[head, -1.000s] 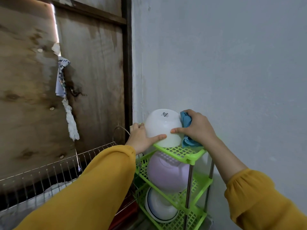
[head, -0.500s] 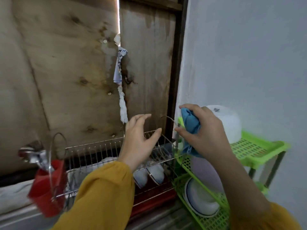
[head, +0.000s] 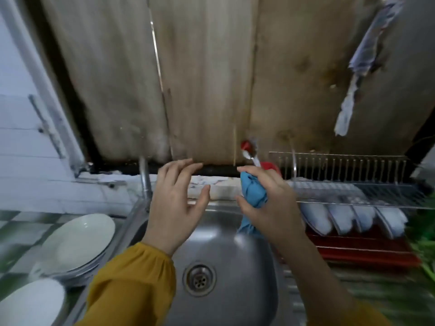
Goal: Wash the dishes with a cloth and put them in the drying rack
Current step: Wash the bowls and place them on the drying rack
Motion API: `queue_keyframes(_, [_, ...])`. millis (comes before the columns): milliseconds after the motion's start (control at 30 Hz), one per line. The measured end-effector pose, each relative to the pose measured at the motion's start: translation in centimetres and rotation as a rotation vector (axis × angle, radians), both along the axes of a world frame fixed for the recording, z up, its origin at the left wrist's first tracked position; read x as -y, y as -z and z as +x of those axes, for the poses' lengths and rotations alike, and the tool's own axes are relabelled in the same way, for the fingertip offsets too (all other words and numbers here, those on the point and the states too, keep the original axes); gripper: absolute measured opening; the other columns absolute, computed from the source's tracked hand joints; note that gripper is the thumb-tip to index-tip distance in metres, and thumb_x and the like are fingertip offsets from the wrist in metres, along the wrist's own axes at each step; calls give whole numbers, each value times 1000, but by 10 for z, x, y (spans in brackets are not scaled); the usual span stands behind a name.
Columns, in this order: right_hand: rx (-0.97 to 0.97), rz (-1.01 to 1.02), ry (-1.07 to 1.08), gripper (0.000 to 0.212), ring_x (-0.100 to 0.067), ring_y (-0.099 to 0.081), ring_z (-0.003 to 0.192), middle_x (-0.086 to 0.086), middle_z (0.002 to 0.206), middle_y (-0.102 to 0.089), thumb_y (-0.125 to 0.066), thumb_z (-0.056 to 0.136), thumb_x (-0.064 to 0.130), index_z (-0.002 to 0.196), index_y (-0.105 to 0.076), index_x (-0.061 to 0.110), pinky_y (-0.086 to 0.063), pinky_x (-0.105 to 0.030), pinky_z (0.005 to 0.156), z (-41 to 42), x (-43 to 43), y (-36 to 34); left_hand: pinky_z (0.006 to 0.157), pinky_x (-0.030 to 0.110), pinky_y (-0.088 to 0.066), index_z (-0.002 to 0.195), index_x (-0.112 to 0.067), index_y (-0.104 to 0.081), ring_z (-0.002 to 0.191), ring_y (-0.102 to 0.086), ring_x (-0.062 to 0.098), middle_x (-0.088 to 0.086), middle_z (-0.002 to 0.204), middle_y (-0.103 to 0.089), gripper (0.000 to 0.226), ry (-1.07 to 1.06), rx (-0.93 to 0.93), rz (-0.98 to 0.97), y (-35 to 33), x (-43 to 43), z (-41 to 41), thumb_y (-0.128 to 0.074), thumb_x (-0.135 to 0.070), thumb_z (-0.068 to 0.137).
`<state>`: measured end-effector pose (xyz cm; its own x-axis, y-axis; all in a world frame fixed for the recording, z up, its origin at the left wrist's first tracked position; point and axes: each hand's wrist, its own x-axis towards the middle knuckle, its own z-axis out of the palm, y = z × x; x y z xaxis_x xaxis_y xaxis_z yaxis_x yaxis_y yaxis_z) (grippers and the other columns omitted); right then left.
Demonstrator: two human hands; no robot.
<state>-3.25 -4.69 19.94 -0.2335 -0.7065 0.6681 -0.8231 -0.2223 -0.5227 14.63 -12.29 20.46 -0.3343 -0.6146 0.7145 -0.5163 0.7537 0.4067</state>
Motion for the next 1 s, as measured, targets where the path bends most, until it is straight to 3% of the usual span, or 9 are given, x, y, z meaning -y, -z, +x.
queue_keyframes(200, [46,61,-228,55,-3,-53,90,5,106,-59,-79,72,7,122,-62,22,-41,-4,80,126,63,43,106,40,-37,119,-10,-64,120,-50,29,7,122,-63,40,-216,141,32,49,29,140,-51,-34,89])
queue_keyframes(400, [63,298,-419,67,-3,-54,91,14,114,-56,-70,71,6,129,-59,36,-43,-11,71,222,109,74,100,47,-45,116,-11,-67,116,-57,38,10,118,-67,42,-381,300,188,110,58,238,-43,-34,89])
queue_keyframes(500, [15,425,-507,73,-11,-56,106,16,122,-55,-68,68,8,131,-54,41,-50,-29,86,266,135,87,93,49,-50,114,-11,-68,110,-61,39,10,113,-69,40,-410,365,275,138,72,278,-44,-31,87])
queue_keyframes(667, [-188,634,-702,64,-11,-54,115,16,131,-54,-70,73,13,129,-57,40,-48,-35,96,329,176,117,94,45,-52,116,-8,-67,107,-62,38,12,115,-68,39,-366,491,441,187,86,331,-73,-14,78])
queue_keyframes(833, [-545,764,-819,60,-18,-55,114,15,134,-52,-69,77,15,129,-55,42,-47,-30,83,374,208,157,116,31,-24,146,-21,-42,140,-32,23,1,152,-40,54,-288,765,735,226,82,360,-53,-40,96])
queue_keyframes(1000, [-897,870,-924,60,-23,-53,120,8,140,-47,-64,80,11,132,-54,39,-46,-34,81,397,223,190,119,33,-14,151,-22,-34,148,-17,20,1,160,-26,68,-217,907,937,249,69,383,-53,-52,93])
